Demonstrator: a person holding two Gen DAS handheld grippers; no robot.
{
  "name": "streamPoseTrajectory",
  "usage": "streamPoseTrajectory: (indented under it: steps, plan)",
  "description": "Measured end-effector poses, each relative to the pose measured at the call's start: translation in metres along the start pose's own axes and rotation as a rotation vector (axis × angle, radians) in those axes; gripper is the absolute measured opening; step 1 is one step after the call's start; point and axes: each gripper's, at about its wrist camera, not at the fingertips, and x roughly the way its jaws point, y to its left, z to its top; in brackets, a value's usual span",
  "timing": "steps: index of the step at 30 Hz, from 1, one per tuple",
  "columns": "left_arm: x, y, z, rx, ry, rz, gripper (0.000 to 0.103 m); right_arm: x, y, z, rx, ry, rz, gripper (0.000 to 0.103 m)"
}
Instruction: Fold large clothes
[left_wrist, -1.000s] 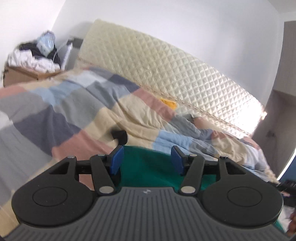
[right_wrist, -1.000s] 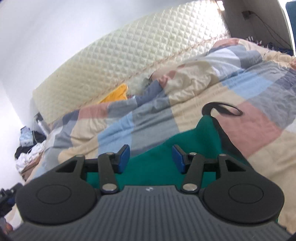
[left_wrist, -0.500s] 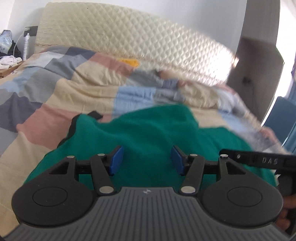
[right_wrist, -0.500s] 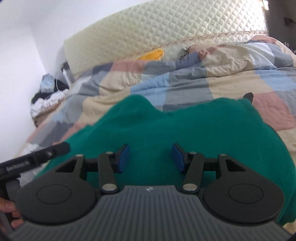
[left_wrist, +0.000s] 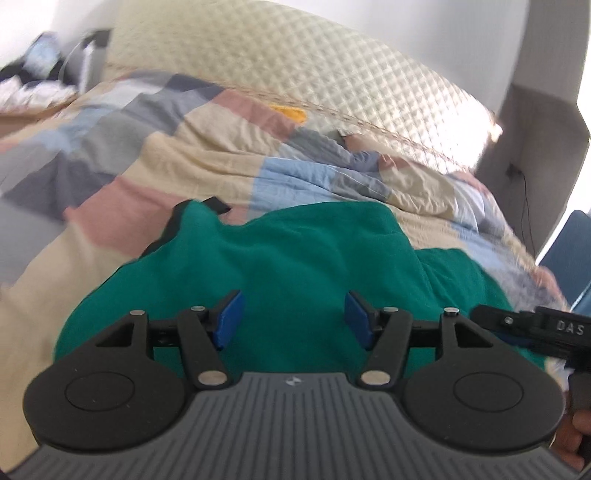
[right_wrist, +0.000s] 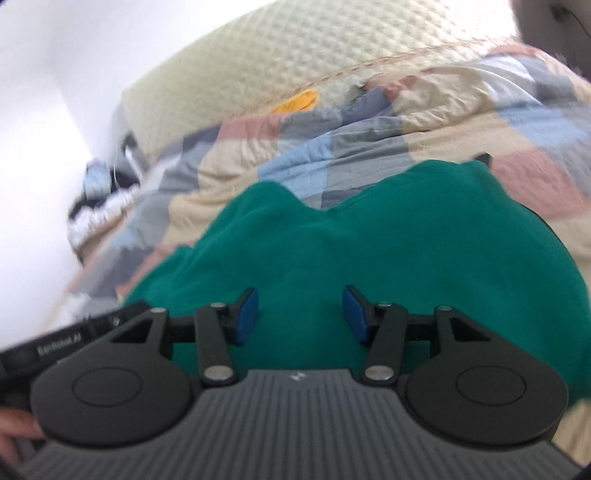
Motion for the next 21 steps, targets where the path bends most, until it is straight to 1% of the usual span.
streamPoseTrajectory:
  steps: [3, 6, 8, 9, 11, 13, 15, 16, 17, 18, 19, 20, 21]
  plan:
    - [-0.025, 0.008, -0.004, -0.073, 0.014, 0.025, 0.068, -0.023, -0.007, -0.003, 0.105, -0.008, 0.022, 0.053]
    - [-0.04, 0.018, -0.012, -0.171, 0.056, 0.013, 0.071, -0.038, -0.016, -0.008, 0.234, 0.016, 0.07, 0.057]
    - [-0.047, 0.027, -0.019, -0.241, 0.073, 0.01, 0.072, -0.045, -0.022, -0.016, 0.317, 0.032, 0.106, 0.057]
    - [-0.05, 0.03, -0.023, -0.269, 0.081, 0.014, 0.073, -0.046, -0.025, -0.02, 0.349, 0.046, 0.116, 0.057]
    - [-0.052, 0.04, -0.03, -0.336, 0.097, 0.035, 0.08, -0.043, -0.032, -0.027, 0.414, 0.093, 0.13, 0.057]
    - [-0.049, 0.05, -0.035, -0.403, 0.115, 0.043, 0.08, -0.035, -0.04, -0.034, 0.493, 0.128, 0.144, 0.057]
    - [-0.043, 0.059, -0.038, -0.464, 0.128, 0.036, 0.082, -0.028, -0.047, -0.039, 0.553, 0.141, 0.154, 0.057]
    - [-0.041, 0.063, -0.039, -0.492, 0.133, 0.037, 0.084, -0.025, -0.05, -0.041, 0.583, 0.143, 0.157, 0.06]
    - [-0.039, 0.066, -0.04, -0.518, 0.137, 0.037, 0.085, -0.023, -0.054, -0.044, 0.624, 0.142, 0.163, 0.066]
    - [-0.037, 0.069, -0.042, -0.542, 0.139, 0.03, 0.086, -0.02, -0.057, -0.048, 0.674, 0.139, 0.179, 0.087]
    - [-0.035, 0.071, -0.043, -0.563, 0.138, 0.021, 0.088, -0.017, -0.061, -0.051, 0.725, 0.14, 0.196, 0.099]
    - [-0.033, 0.073, -0.043, -0.577, 0.138, 0.017, 0.089, -0.014, -0.065, -0.055, 0.768, 0.147, 0.209, 0.101]
    - [-0.032, 0.073, -0.042, -0.587, 0.14, 0.016, 0.089, -0.01, -0.067, -0.058, 0.799, 0.155, 0.219, 0.099]
